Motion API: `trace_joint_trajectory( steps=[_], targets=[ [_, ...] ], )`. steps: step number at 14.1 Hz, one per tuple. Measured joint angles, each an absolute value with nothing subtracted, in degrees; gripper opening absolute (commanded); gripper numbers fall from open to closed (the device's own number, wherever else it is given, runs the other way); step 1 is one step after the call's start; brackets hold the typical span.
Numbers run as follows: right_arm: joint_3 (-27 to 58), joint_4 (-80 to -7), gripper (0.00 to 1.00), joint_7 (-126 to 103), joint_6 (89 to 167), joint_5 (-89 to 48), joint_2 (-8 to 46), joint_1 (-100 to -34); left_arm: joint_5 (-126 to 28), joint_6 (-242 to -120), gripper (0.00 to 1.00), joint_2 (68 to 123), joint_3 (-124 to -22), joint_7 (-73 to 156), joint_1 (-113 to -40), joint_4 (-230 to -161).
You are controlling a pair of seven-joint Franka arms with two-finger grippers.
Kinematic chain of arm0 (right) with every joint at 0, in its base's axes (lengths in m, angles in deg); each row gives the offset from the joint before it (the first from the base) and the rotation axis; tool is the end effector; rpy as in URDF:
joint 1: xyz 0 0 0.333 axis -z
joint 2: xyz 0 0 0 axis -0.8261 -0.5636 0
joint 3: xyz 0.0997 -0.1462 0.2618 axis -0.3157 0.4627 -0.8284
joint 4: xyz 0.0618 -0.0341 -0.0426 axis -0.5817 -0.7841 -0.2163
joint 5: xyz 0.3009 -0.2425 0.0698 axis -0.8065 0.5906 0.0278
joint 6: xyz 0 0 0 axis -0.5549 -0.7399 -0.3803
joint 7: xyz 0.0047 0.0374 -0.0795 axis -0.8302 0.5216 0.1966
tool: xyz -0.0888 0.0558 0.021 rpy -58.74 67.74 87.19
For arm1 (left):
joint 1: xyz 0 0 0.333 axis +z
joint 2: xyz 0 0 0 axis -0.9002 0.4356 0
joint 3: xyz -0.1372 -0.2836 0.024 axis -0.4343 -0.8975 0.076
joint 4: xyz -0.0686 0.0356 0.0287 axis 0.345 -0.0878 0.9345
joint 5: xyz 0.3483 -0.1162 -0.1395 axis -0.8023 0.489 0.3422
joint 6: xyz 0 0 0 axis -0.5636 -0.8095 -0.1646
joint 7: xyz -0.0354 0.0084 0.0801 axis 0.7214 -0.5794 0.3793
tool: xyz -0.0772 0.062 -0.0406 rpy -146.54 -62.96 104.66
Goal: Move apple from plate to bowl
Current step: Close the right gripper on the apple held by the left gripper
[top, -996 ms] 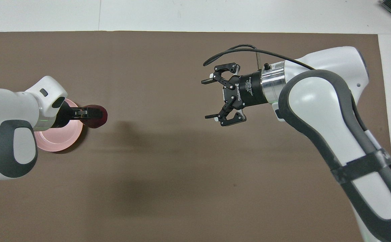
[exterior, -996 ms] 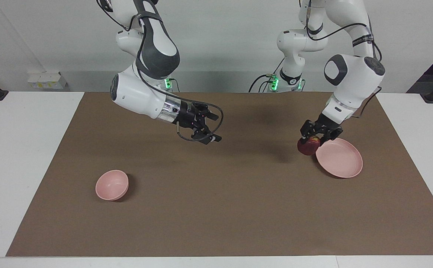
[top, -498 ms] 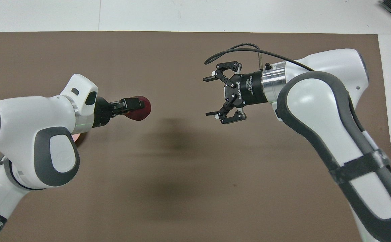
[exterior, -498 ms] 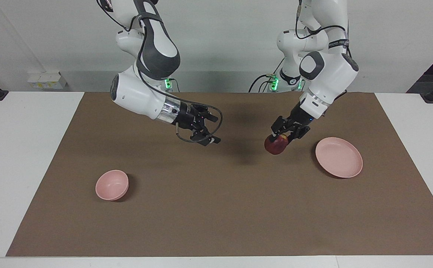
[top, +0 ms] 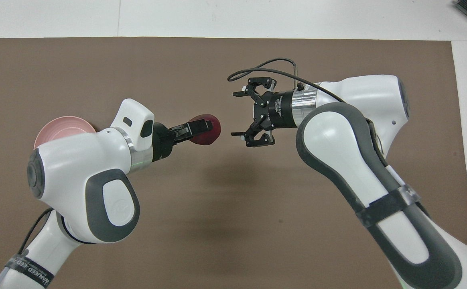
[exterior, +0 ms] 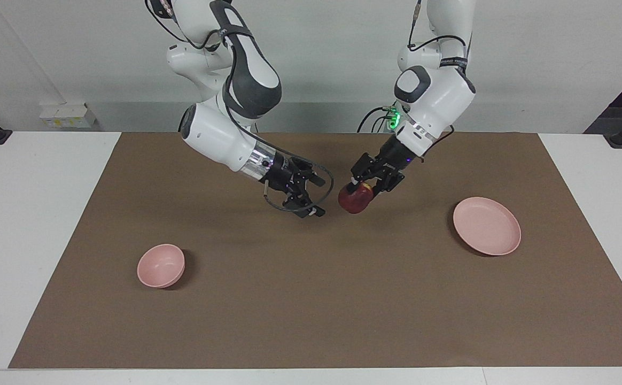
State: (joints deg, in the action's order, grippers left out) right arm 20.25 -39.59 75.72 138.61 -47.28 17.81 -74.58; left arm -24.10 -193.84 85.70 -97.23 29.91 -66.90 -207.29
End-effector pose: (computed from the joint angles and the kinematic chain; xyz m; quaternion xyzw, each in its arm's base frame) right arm 0.6108 0.2630 0.4498 -0.6389 0.6429 0.2563 0.3359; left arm 0.5095 -0.2765 0.4651 0.9223 0.0946 0.1370 0.3487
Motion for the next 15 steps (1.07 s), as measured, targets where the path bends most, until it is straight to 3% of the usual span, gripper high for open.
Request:
trace_joint_trajectory(
  steps=[15],
  targets=[
    [20.1, -39.9, 1.00, 64.9, 138.6, -47.3, 16.1, -77.4, -23.6, -196.4, 0.00, 89.1, -100.4, 31.8, -66.9, -204.2]
  ],
)
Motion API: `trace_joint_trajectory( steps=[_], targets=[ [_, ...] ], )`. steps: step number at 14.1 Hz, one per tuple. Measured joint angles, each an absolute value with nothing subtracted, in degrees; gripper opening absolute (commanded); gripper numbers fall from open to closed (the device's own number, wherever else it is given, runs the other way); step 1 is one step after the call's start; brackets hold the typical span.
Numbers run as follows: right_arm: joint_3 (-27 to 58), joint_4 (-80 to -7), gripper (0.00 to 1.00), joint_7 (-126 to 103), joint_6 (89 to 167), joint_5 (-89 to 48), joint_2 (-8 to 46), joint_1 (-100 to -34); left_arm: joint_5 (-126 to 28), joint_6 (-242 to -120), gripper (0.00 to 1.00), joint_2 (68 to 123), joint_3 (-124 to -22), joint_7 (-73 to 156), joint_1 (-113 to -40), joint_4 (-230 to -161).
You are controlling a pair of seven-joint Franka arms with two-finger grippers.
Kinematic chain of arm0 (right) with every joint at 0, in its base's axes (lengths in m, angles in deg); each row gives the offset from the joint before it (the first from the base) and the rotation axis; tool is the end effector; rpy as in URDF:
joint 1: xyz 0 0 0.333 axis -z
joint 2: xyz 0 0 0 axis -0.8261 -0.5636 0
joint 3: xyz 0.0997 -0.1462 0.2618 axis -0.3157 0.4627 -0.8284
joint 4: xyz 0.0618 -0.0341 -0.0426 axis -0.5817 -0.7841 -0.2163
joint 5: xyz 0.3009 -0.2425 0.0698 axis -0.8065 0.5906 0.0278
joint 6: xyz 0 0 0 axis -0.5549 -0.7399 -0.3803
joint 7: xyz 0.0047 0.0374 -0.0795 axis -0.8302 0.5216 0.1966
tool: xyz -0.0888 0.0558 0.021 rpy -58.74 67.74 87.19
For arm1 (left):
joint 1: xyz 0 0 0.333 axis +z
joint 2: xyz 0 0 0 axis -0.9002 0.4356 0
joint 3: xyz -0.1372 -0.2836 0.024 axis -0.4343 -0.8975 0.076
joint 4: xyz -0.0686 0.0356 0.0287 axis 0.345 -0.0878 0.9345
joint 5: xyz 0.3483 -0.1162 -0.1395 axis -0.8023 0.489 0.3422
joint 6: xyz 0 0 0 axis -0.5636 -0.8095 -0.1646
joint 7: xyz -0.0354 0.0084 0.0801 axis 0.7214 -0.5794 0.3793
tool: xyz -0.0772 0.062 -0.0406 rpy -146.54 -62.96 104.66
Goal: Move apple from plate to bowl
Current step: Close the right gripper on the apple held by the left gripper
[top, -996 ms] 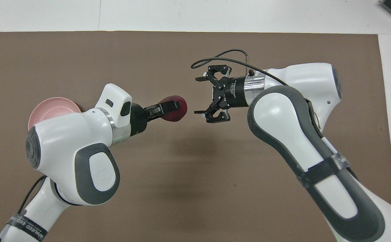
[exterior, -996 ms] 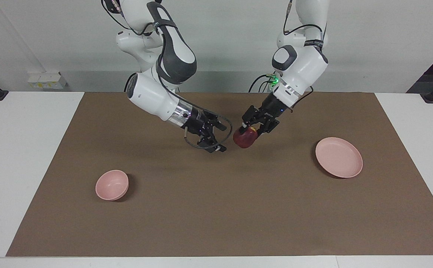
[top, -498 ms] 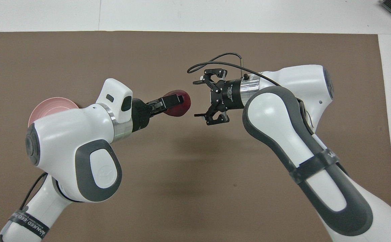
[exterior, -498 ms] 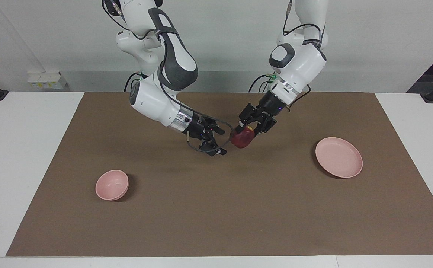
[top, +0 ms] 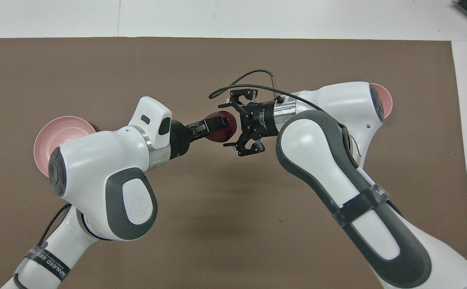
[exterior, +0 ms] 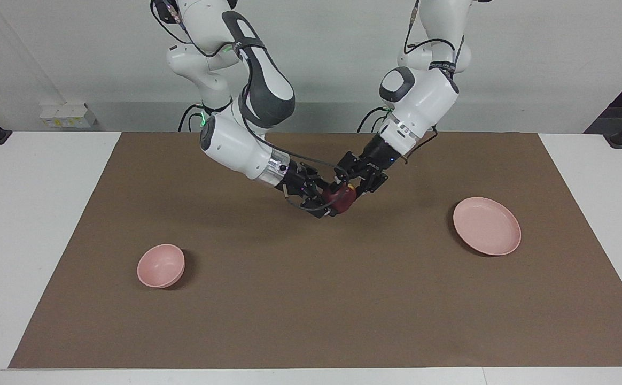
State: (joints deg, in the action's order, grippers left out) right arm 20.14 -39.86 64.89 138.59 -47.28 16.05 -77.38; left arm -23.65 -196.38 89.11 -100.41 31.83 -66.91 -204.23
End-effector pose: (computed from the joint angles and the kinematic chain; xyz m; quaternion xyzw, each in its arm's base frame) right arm 0.5989 0.2945 0.4271 -0.7096 0.5690 0.2407 0.3389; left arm 0.5128 -0.3063 0.4646 0.9148 0.0998 0.1326 0.3682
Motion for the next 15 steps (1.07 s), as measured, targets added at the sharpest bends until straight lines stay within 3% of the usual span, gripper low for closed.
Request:
trace_joint_trajectory(
  steps=[1, 2, 3, 7, 8, 9, 11, 12, 15],
  targets=[
    [20.1, -39.8, 0.72, 64.9, 138.6, -47.3, 16.1, -77.7, -23.6, -196.4, 0.00, 89.1, -100.6, 32.1, -66.9, -204.2],
    [20.1, -39.8, 0.18, 64.9, 138.9, -47.3, 16.1, -78.2, -23.6, -196.4, 0.00, 89.1, -100.7, 32.4, -67.0, -204.2],
    [20.1, -39.8, 0.00, 64.9, 139.3, -47.3, 16.1, -78.5, -23.6, -196.5, 0.00, 89.2, -100.8, 32.6, -67.0, -204.2],
    [20.2, -39.8, 0.00, 64.9, 139.7, -47.3, 16.1, -78.7, -23.6, -196.6, 0.00, 89.2, -100.6, 32.6, -67.0, -204.1],
    [20.2, -39.8, 0.00, 64.9, 139.7, -47.3, 16.1, -78.7, -23.6, -196.6, 0.08, 89.3, -100.6, 32.6, -67.0, -204.1],
    [20.2, -39.8, 0.00, 64.9, 139.7, -47.3, 16.1, -78.7, -23.6, -196.6, 0.31, 89.3, -100.6, 32.6, -67.0, -204.1],
    [20.2, -39.8, 0.00, 64.9, 139.7, -47.3, 16.1, -78.7, -23.7, -196.4, 0.96, 89.3, -100.6, 32.6, -67.0, -204.1],
    [20.2, -39.8, 0.00, 64.9, 139.7, -47.3, 16.1, -78.7, -23.7, -196.2, 1.00, 89.3, -100.5, 32.6, -66.9, -204.0],
    [20.2, -39.8, 0.00, 64.9, 139.9, -47.3, 16.1, -78.8, -23.7, -195.0, 1.00, 89.2, -100.5, 32.6, -66.9, -203.5]
  ],
)
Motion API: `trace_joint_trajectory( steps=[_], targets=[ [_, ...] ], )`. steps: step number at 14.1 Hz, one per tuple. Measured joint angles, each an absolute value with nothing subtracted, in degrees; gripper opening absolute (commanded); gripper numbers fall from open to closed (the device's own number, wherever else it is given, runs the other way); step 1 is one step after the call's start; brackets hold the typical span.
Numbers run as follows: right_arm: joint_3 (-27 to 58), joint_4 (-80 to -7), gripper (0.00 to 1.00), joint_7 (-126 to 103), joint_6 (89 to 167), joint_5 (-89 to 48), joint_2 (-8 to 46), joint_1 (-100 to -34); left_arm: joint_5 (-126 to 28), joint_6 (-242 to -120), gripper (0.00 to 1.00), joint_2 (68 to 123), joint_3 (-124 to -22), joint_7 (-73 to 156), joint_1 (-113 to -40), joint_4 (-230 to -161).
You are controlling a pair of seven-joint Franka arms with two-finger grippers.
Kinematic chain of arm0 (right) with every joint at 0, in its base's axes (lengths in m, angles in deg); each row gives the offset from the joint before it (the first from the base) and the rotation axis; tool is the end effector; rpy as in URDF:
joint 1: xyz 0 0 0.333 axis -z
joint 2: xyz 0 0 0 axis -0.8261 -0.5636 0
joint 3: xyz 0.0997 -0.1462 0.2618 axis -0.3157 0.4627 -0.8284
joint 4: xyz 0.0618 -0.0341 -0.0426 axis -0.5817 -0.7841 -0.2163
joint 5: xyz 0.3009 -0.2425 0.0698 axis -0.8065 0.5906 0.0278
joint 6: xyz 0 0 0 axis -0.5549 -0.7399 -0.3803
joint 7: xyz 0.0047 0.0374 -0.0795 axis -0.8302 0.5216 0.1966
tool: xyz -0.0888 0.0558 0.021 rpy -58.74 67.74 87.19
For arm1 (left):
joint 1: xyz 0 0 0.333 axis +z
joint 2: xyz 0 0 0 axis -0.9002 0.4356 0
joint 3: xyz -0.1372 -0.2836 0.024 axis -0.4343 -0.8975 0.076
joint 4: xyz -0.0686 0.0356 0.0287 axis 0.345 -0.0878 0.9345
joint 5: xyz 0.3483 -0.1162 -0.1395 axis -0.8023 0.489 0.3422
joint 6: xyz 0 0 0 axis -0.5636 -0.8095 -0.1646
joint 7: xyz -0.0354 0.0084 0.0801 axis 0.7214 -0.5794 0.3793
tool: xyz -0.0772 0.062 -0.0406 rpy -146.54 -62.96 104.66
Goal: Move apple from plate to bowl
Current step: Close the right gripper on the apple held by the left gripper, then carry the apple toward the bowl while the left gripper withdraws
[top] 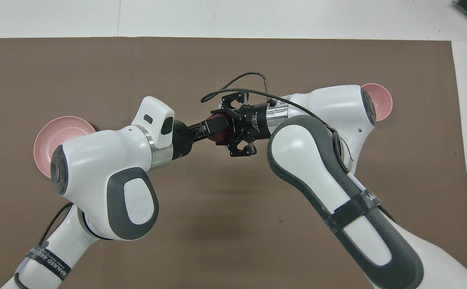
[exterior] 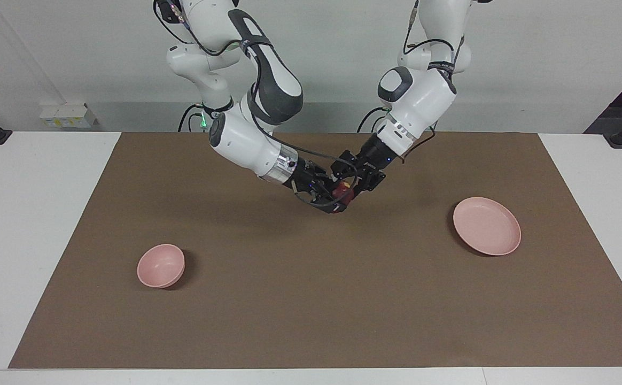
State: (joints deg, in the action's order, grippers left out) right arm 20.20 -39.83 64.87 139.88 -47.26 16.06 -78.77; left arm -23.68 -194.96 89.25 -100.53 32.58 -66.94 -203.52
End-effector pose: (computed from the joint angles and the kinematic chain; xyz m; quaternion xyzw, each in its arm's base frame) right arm 0.5942 0.3066 0.4286 -0.7139 0.5643 0.2353 0.3414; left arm 0.5124 -0.3106 0.4674 0.9146 0.0991 0.1217 0.3726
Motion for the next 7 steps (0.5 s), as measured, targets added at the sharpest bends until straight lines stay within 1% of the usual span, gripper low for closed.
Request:
trace_joint_trajectory(
  steps=[4, 7],
  targets=[
    [20.2, -39.8, 0.00, 64.8, 139.9, -47.3, 16.1, -78.8, -23.9, -190.3, 1.00, 88.8, -99.1, 32.6, -66.9, -203.0],
    [20.5, -40.1, 0.00, 64.7, 139.9, -44.2, 16.0, -78.7, -26.0, -182.5, 1.00, 86.7, -94.7, 32.4, -66.9, -202.9]
  ],
)
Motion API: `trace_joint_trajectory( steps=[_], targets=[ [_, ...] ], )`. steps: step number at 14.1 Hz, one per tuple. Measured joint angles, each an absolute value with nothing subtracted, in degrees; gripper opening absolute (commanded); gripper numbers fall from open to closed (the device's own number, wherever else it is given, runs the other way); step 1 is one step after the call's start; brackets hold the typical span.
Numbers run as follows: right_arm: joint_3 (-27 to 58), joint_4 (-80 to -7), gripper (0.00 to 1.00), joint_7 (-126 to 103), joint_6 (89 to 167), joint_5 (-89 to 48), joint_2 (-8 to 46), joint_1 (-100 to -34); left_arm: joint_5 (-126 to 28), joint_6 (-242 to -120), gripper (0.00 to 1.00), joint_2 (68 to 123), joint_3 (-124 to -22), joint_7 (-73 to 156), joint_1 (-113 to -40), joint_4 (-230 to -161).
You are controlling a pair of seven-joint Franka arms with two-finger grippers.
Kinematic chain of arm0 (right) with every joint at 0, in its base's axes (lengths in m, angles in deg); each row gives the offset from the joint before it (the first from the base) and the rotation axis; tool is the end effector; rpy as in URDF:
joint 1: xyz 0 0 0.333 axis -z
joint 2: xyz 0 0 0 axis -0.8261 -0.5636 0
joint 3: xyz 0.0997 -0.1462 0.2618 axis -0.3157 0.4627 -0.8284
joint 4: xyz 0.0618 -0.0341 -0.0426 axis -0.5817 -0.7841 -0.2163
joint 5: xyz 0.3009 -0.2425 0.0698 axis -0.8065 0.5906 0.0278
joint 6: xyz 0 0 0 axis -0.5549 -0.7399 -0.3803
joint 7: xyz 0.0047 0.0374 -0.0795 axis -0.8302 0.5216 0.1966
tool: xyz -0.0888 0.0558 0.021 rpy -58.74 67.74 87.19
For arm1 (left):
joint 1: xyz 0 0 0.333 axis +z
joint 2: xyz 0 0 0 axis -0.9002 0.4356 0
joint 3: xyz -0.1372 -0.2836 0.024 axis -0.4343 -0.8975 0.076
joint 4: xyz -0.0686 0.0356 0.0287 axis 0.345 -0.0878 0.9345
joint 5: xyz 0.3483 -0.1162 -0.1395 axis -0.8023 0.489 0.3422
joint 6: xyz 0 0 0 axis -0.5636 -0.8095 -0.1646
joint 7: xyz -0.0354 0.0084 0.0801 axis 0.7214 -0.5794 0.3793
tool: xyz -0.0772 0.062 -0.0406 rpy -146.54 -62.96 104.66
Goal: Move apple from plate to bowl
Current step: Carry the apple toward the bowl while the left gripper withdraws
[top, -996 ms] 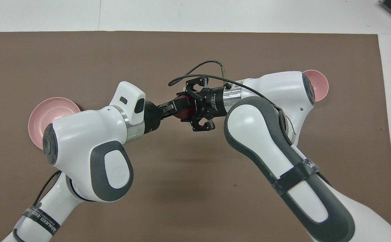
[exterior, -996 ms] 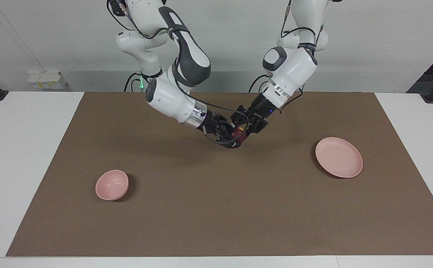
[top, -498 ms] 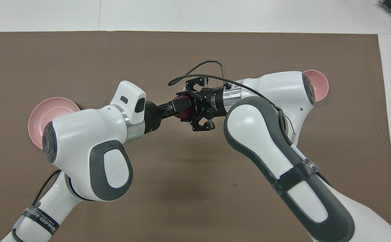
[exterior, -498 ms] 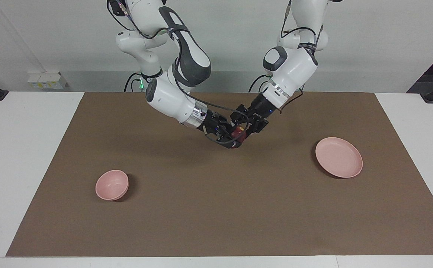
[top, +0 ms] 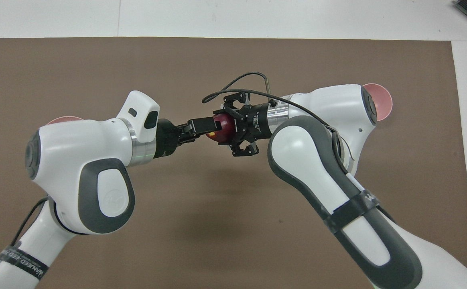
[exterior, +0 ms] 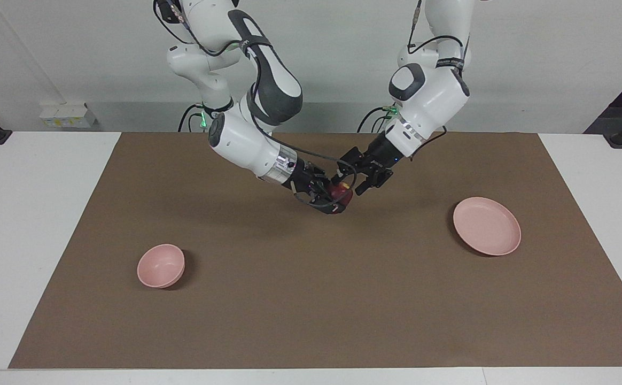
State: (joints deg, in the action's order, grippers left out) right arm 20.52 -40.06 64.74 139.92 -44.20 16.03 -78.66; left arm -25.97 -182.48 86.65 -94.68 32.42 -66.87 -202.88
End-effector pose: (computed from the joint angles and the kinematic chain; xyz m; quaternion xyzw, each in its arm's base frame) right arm 0.5957 0.3012 0.4252 -0.7290 0.5597 0.2185 0.3279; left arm 0.5201 -0.2750 0.4782 0.9272 0.0836 0.0718 0.3581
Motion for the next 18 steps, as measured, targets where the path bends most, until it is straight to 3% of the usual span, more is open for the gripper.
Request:
trace_joint_trajectory(
  steps=[6, 12, 15, 18],
  targets=[
    [21.5, -41.1, 0.00, 65.4, 142.2, -24.5, 15.4, -76.6, -47.6, -165.0, 1.00, 83.5, -84.7, 32.4, -66.8, -202.9],
    [21.6, -41.0, 0.00, 62.9, 142.6, 6.8, 14.6, -73.1, -69.6, -163.9, 1.00, 83.6, -76.2, 28.1, -66.7, -201.2],
    [21.6, -41.0, 0.00, 58.7, 142.6, 14.9, 14.6, -72.1, -71.5, -160.9, 1.00, 84.2, -71.8, 22.4, -66.7, -196.1],
    [21.6, -41.0, 0.00, 56.2, 142.7, 22.5, 14.6, -70.4, -72.3, -147.8, 1.00, 84.4, -69.0, 17.7, -66.7, -184.7]
  ],
)
